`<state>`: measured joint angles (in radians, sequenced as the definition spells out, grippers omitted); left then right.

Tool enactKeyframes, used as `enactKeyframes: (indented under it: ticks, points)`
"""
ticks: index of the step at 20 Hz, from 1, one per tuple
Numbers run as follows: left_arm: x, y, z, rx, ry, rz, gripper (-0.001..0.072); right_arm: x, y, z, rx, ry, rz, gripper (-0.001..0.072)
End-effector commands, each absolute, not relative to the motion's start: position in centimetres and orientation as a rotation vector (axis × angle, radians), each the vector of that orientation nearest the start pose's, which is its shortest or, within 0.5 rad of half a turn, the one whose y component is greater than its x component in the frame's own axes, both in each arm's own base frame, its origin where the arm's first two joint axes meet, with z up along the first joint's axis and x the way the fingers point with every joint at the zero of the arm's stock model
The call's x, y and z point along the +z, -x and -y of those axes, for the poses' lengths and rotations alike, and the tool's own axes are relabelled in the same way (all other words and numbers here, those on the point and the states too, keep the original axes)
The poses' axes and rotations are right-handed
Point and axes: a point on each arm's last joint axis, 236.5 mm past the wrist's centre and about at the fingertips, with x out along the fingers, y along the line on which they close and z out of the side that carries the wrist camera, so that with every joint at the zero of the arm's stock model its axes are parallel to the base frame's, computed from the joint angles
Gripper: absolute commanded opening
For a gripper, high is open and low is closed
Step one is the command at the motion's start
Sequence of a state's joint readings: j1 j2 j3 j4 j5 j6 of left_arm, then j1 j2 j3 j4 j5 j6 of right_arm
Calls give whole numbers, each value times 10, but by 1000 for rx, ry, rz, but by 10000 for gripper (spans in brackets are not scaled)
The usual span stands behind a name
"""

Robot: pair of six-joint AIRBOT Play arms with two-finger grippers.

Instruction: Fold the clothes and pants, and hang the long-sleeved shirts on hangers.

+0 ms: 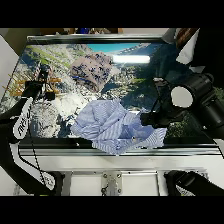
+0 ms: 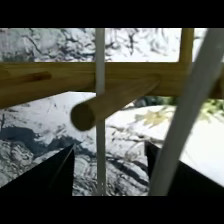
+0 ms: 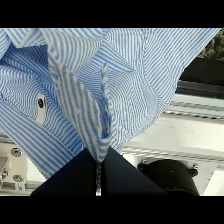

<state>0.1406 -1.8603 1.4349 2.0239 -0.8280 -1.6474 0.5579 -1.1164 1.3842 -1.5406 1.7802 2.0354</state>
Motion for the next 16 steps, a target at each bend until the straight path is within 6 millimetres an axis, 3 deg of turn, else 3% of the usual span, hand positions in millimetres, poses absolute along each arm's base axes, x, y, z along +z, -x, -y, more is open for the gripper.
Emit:
enactKeyframes:
  ticks: [1,2,4,7,9,11,16]
  points:
    - [-122,-494,-149,268,-319,-1276,217,110,-230,-152,120,36,-1533,17]
    - [-122,-492,-149,270,-318,-1281,107,110,-230,-152,120,36,-1533,17]
    - [-122,-490,-149,272,-319,-1290,16,110,-230,-152,120,36,-1533,17]
    - [-120,-490,-150,275,-318,-1291,16,110,-230,-152,120,36,-1533,18]
    - [-106,-492,-151,281,-319,-1265,15,110,-230,-152,120,36,-1533,17]
    - [-83,-496,-151,292,-316,-1223,15,110,-230,-152,120,36,-1533,18]
    - [2,-499,-149,325,-305,-1074,16,110,-230,-152,120,36,-1533,17]
